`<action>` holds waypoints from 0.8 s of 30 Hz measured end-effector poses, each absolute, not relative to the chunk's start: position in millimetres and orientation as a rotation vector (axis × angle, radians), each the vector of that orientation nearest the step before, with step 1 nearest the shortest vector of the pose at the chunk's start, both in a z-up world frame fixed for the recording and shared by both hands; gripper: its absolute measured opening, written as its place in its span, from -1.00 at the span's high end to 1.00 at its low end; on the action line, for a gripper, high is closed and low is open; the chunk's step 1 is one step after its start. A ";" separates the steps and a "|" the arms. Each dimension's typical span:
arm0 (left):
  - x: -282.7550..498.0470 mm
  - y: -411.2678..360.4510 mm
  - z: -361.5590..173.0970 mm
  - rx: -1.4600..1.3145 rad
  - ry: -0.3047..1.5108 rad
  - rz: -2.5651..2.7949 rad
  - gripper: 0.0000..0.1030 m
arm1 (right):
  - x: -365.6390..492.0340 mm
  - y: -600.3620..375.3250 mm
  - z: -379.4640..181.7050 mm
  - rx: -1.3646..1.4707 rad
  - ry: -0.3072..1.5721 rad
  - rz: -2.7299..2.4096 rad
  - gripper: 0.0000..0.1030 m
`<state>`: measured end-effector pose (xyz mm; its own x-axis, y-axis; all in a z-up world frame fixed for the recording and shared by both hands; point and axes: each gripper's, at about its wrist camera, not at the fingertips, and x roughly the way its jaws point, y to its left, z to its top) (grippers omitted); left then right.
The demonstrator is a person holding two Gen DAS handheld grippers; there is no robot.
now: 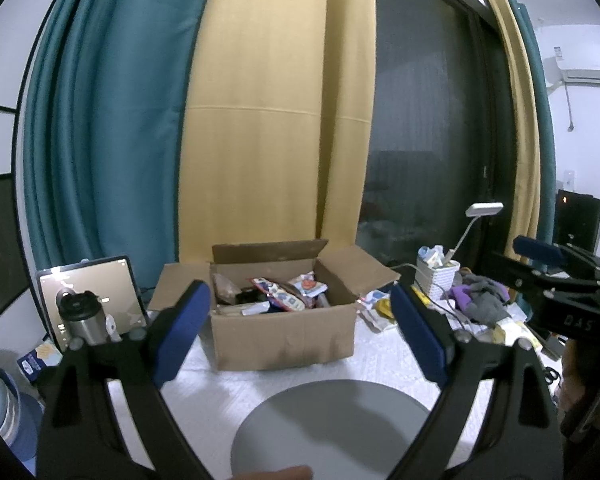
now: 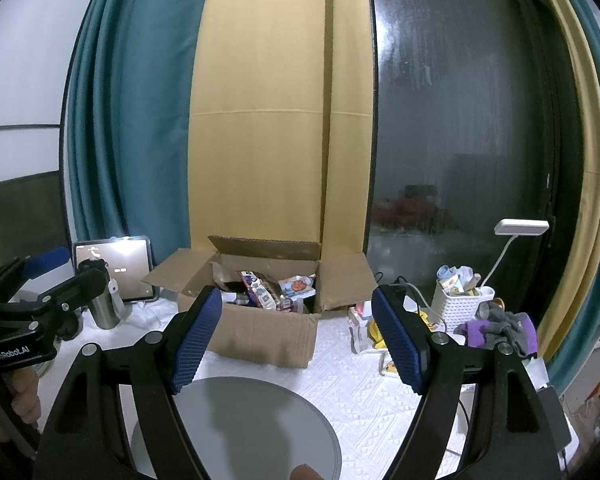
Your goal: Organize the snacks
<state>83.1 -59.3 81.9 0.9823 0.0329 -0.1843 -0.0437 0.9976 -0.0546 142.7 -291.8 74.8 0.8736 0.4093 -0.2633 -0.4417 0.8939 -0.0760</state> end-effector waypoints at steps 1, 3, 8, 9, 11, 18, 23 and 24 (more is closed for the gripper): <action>82.8 -59.9 82.4 -0.059 0.184 0.038 -0.79 | 142.5 -292.3 74.3 -0.136 0.245 0.445 -0.56; 81.9 -60.7 82.7 -0.064 0.183 0.034 -0.79 | 142.0 -292.9 74.4 -0.138 0.245 0.445 -0.56; 80.4 -60.6 83.2 -0.070 0.184 0.028 -0.79 | 142.5 -294.3 73.0 -0.139 0.242 0.446 -0.56; 80.1 -60.9 83.5 -0.071 0.183 0.028 -0.79 | 142.6 -294.1 72.9 -0.140 0.242 0.446 -0.56; 80.0 -60.6 83.4 -0.070 0.183 0.029 -0.79 | 142.4 -293.0 73.6 -0.140 0.243 0.445 -0.56; 79.5 -61.4 83.5 -0.070 0.184 0.029 -0.79 | 141.8 -293.9 73.6 -0.139 0.242 0.443 -0.56; 79.4 -62.1 83.3 -0.070 0.183 0.029 -0.79 | 143.1 -293.9 74.0 -0.140 0.243 0.446 -0.56; 79.5 -62.2 83.1 -0.070 0.183 0.031 -0.79 | 143.0 -294.6 73.6 -0.140 0.244 0.446 -0.56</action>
